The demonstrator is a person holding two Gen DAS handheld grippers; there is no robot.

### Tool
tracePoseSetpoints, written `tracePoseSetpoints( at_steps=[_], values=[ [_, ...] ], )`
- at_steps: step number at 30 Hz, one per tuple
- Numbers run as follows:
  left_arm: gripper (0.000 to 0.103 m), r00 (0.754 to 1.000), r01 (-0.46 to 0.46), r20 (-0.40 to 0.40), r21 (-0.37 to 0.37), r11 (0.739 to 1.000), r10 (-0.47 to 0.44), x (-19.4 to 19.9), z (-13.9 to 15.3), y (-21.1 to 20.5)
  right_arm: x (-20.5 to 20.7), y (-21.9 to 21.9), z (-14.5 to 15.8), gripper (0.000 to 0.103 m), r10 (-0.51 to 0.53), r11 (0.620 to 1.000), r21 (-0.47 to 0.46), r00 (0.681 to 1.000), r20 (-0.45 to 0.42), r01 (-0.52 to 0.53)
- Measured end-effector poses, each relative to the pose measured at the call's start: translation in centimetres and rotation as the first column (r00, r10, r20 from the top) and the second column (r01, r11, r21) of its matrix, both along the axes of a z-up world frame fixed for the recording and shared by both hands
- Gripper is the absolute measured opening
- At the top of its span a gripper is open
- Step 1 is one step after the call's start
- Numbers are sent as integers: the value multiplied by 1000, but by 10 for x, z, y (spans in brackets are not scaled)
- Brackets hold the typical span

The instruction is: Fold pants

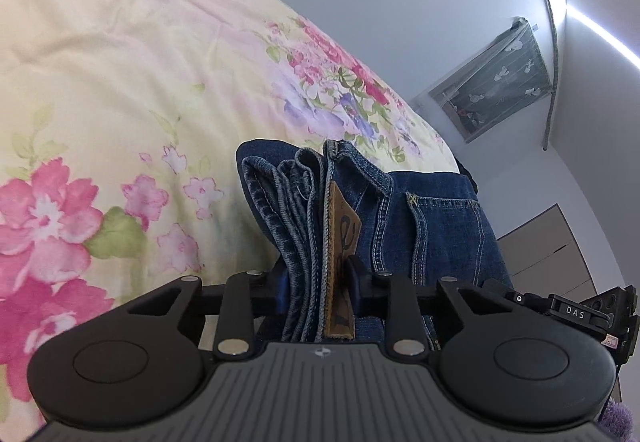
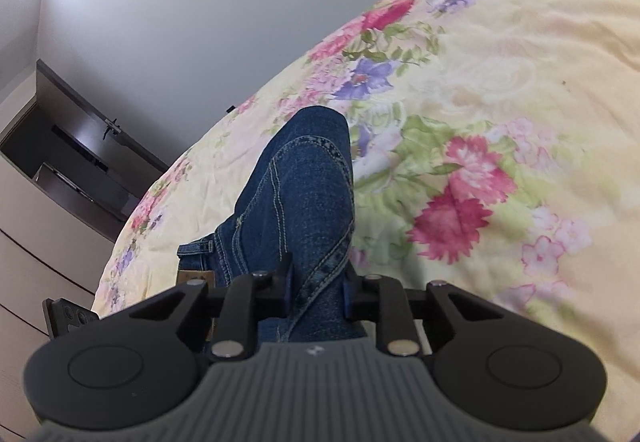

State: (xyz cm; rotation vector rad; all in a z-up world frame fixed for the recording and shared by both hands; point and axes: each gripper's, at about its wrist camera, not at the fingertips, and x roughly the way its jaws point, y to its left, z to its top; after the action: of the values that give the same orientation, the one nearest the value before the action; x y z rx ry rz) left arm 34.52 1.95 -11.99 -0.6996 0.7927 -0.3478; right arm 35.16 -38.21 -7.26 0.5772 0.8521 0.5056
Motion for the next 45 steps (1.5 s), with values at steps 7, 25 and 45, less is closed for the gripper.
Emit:
tracePoseSetpoints(
  at_steps=[7, 25, 45],
  values=[
    [31, 999, -25, 29, 94, 995, 22, -45, 63, 65, -30, 65, 33, 17, 75, 995, 69, 997, 30, -77],
    [31, 992, -100, -49, 271, 957, 118, -63, 63, 257, -22, 286, -39, 17, 208, 943, 277, 976, -58, -185],
    [46, 981, -123, -129, 140, 982, 142, -57, -10, 297, 5, 315, -90, 25, 199, 979, 75, 967, -160, -189]
  ],
)
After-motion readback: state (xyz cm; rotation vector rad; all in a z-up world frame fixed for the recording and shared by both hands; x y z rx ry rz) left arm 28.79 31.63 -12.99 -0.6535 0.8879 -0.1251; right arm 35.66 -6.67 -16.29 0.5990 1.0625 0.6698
